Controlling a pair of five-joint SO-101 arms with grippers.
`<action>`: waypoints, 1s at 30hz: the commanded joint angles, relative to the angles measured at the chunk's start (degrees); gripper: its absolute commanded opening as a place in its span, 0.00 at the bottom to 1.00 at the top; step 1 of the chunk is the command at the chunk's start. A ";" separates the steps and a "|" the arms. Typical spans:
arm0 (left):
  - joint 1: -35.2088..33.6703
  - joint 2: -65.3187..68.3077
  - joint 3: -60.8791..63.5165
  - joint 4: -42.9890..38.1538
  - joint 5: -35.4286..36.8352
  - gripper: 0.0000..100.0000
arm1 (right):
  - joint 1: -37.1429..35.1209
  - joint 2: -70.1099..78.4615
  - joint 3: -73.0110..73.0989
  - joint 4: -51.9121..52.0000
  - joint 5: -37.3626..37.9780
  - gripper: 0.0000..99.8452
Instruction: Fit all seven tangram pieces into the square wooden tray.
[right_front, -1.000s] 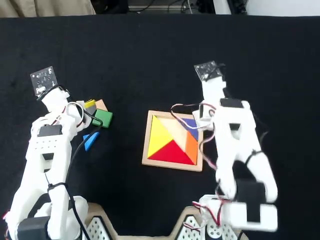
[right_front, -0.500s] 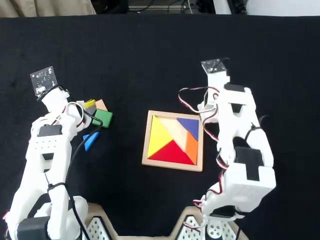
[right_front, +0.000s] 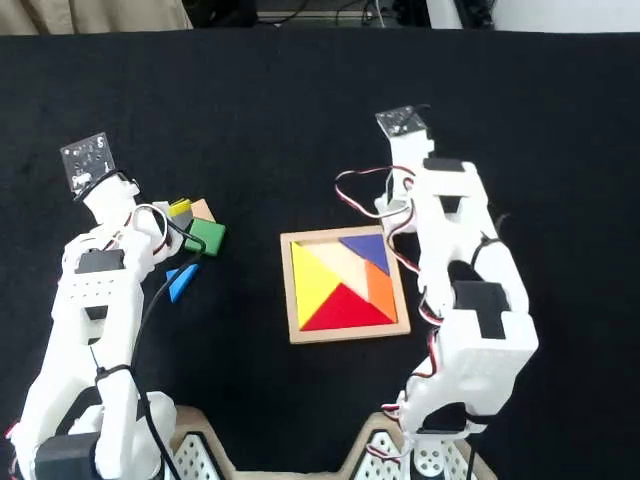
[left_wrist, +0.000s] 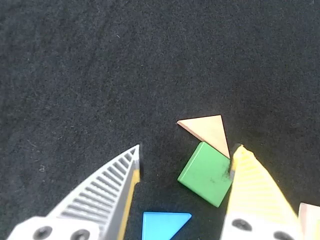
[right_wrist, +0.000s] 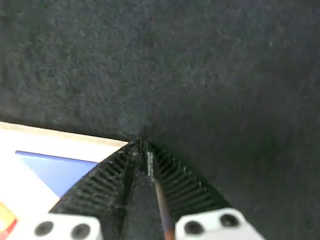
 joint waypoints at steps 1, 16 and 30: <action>-0.13 -1.67 -0.22 -0.97 0.00 0.29 | -2.20 -0.75 -2.86 -0.26 -0.53 0.01; 5.23 -0.26 -4.88 8.00 -8.53 0.29 | 2.81 -9.89 11.03 -10.73 -4.04 0.01; 8.22 31.21 -39.87 27.69 -20.66 0.34 | 2.90 -9.63 11.30 -11.08 -4.04 0.01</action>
